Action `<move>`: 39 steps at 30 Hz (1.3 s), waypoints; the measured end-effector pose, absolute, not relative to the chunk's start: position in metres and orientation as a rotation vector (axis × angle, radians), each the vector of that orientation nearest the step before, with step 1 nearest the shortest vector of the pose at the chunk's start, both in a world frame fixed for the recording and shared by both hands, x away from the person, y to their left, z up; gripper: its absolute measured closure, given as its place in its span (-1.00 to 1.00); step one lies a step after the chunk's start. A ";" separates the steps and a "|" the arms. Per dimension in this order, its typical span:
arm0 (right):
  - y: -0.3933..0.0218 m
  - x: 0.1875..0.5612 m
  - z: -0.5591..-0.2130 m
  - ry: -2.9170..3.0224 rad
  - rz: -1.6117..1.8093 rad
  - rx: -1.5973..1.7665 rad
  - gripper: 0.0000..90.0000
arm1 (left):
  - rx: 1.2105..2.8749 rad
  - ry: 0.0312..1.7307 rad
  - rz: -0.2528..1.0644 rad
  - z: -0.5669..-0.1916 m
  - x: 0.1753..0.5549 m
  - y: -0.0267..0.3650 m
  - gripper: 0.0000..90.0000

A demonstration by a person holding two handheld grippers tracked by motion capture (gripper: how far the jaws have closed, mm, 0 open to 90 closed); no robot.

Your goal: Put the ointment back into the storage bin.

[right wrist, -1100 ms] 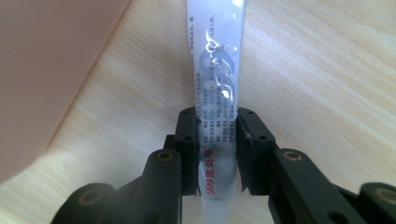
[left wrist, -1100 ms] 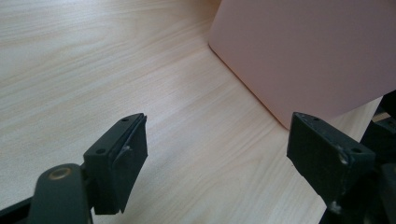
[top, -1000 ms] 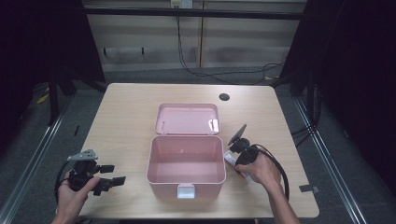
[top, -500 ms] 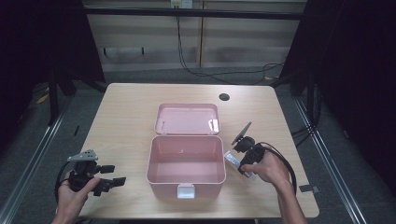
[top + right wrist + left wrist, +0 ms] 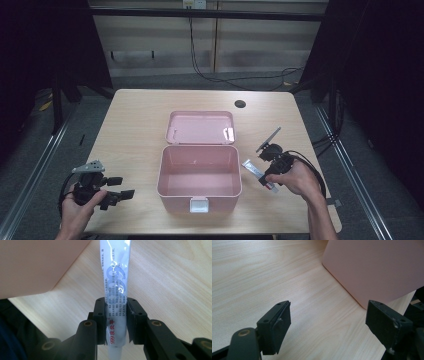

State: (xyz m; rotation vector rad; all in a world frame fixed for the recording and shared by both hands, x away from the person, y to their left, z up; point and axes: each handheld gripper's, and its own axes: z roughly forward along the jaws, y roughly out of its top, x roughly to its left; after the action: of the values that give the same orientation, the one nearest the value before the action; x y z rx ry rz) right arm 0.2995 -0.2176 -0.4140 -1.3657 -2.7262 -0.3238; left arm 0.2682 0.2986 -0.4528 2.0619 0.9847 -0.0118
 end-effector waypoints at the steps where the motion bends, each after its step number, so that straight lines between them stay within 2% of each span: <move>1: -0.218 0.299 -0.412 -2.727 -0.333 -1.369 0.60 | 2.062 0.985 -0.012 -0.453 0.268 0.298 -0.55; 39: -0.230 0.281 -0.352 -2.873 -0.463 -1.155 0.60 | 2.056 1.002 -0.011 -0.454 0.269 0.299 -0.55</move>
State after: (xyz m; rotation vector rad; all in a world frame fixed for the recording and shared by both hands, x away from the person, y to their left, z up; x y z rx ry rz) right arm 0.2808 -0.2300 -0.3524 -1.1551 -2.8727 -0.4632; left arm 0.2687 0.2993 -0.4539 2.0557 1.0016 -0.0111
